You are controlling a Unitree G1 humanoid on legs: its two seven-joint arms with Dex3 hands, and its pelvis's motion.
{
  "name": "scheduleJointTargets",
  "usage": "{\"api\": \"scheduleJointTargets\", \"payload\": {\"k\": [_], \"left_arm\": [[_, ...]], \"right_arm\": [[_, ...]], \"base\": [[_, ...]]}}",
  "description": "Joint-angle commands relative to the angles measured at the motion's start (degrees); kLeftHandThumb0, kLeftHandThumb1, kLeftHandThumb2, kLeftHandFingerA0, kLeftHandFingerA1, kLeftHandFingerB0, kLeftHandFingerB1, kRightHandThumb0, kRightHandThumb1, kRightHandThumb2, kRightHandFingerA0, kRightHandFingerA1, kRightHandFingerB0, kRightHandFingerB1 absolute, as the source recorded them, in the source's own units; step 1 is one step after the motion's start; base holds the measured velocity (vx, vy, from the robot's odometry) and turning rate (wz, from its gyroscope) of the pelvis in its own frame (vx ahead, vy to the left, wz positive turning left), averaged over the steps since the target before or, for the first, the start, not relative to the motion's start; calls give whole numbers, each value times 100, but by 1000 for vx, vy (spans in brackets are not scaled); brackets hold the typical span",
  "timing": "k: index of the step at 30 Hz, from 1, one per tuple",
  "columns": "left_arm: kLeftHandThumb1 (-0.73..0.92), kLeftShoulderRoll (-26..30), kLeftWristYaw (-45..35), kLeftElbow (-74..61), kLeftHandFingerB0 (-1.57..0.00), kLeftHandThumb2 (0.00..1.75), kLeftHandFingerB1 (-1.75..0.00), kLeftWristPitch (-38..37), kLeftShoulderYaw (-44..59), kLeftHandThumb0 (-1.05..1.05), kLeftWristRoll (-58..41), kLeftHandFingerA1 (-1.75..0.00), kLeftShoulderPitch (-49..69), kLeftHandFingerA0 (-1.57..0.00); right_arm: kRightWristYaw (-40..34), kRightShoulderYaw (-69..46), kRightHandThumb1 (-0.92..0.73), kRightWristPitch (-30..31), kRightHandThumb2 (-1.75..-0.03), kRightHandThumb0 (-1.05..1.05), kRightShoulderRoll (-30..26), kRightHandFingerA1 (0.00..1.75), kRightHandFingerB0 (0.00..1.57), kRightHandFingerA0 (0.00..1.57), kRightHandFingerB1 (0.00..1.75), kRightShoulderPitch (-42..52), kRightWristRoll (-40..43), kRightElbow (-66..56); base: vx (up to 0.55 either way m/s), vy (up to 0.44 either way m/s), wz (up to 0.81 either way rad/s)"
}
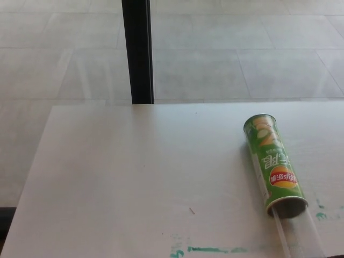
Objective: Use the right hand as a fist to push the chips tray inside its container kept in the middle of the desk
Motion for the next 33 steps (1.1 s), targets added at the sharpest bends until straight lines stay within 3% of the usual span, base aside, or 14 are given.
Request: {"api": "scheduleJointTargets", "payload": {"k": [1, 2, 3, 7, 14, 18, 21, 22, 23, 24, 25, 33], "left_arm": [[69, 138, -36, -119, -7, 162, -63, -81, -38, -92, -20, -90, 106, -10], [68, 121, 18, -89, -8, 161, -63, -99, -22, -92, -29, -89, 78, -10], [67, 153, 6, 45, -8, 161, -64, -152, -43, -93, 3, -90, 35, -11], [68, 190, -69, 124, -7, 161, -62, -176, -76, -92, 12, -86, 14, -6], [69, 209, -63, 124, -8, 161, -61, -119, -54, -89, -20, -85, -11, -6], [69, 199, -55, 21, -9, 162, -64, -70, -42, -89, -35, -90, 34, -12], [68, 202, 12, 34, -9, 162, -64, -53, -58, -89, -5, -89, 19, -11], [69, 220, -24, 79, -9, 162, -63, -122, -75, -89, 21, -88, 37, -10], [68, 230, -52, 105, -9, 161, -63, -157, -77, -90, 26, -87, 47, -9], [67, 222, -3, 88, -9, 159, -63, -132, -70, -89, 27, -87, 44, -11], [67, 220, 10, 75, -9, 159, -62, -125, -69, -88, 27, -87, 48, -11], [65, 232, -66, 33, -9, 162, -65, -150, -1, -92, -40, -91, 125, -12]], "right_arm": [[34, 105, -63, -993, -106, -51, -32, 87, 77, 85, 73, 1, -690, 305], [62, 154, -62, -1019, -105, -49, -75, 87, 76, 84, 73, -60, -713, 397], [76, 216, -77, -921, -63, -56, -110, 89, 83, 89, 58, -101, -906, 404], [-107, 256, -77, -1235, -62, -56, -153, 89, 85, 95, 57, -328, -1458, 685], [-214, 441, -77, -1128, -63, -60, -458, 78, 82, 95, 56, -558, -2631, 1176], [-126, 543, -82, -878, -64, -63, -612, 91, 80, 96, 59, -787, -2898, 1292], [-138, 581, -82, -768, -64, -62, -702, 92, 80, 97, 58, -899, -3122, 1350], [-139, 625, -82, -650, -64, -63, -735, 101, 81, 99, 56, -996, -3275, 1399], [-105, 649, -65, -514, -96, -69, -790, 102, 73, 97, 65, -1053, -3492, 1379], [5, 670, -65, -348, -95, -69, -829, 103, 71, 96, 64, -1062, -3618, 1313], [14, 680, -83, -303, -65, -64, -845, 95, 76, 95, 54, -1072, -3678, 1315], [-101, 918, -83, 113, -65, -65, -1008, 80, 77, 96, 53, -1339, -4482, 1527]], "base": [[0, 0, 0], [0, 0, 0], [0, 0, 0], [0, 0, 0], [0, 0, 0], [0, 0, 0], [0, 0, 0], [0, 0, 0], [0, 0, 0], [0, 0, 0], [0, 0, 0], [0, 0, 0]]}}
